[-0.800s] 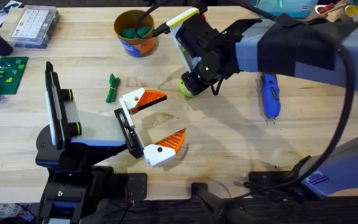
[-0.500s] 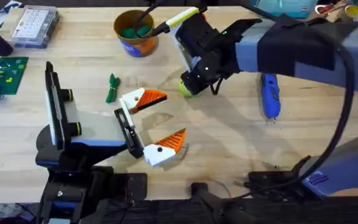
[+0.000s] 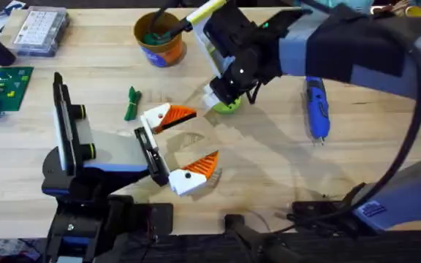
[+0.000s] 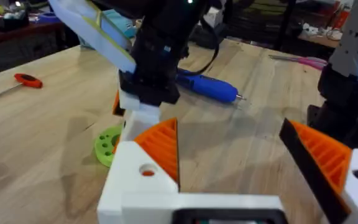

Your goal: Pick up the gripper from the table and insert it into the empty holder that is missing its gripper. Then pick up a screw, insert it into the mounting hole, and use the screwdriver to tighten it. Finally, clean up the table by picking up the vegetable and placing it into the bucket.

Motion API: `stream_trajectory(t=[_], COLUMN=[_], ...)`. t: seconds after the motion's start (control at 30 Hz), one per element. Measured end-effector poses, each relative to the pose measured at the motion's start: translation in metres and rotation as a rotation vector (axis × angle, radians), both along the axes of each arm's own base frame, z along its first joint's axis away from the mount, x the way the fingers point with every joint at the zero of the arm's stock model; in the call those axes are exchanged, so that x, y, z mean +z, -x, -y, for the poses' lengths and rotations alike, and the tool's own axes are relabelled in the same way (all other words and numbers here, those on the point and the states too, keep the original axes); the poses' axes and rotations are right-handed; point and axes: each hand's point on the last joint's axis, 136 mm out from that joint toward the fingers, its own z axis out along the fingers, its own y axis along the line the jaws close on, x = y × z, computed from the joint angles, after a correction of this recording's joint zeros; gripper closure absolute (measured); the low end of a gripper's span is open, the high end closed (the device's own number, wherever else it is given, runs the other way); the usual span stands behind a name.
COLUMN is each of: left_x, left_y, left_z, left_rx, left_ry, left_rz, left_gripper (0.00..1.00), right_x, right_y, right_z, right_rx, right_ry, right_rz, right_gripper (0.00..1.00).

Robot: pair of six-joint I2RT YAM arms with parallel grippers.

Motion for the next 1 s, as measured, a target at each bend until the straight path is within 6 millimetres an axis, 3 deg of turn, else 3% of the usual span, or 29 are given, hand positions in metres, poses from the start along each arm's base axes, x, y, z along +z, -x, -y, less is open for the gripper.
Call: stream_trajectory(t=[0.03, 0.1, 0.37, 1.0], left_x=[0.0, 0.0, 0.0, 0.0], left_y=[0.0, 0.0, 0.0, 0.0], left_z=[0.0, 0.0, 0.0, 0.0], left_rx=[0.0, 0.0, 0.0, 0.0], left_ry=[0.0, 0.0, 0.0, 0.0], left_rz=[0.0, 0.0, 0.0, 0.0], left_gripper=[0.012, 0.012, 0.012, 0.012], right_x=[0.003, 0.009, 0.01, 0.008], right_y=[0.0, 0.003, 0.024, 0.034], right_z=[0.0, 0.002, 0.02, 0.027], right_rx=[0.006, 0.008, 0.018, -0.017], right_ry=[0.006, 0.019, 0.104, 0.121], right_rz=[-0.004, -0.019, -0.115, -0.164], right_gripper=[0.034, 0.008, 0.007, 0.007])
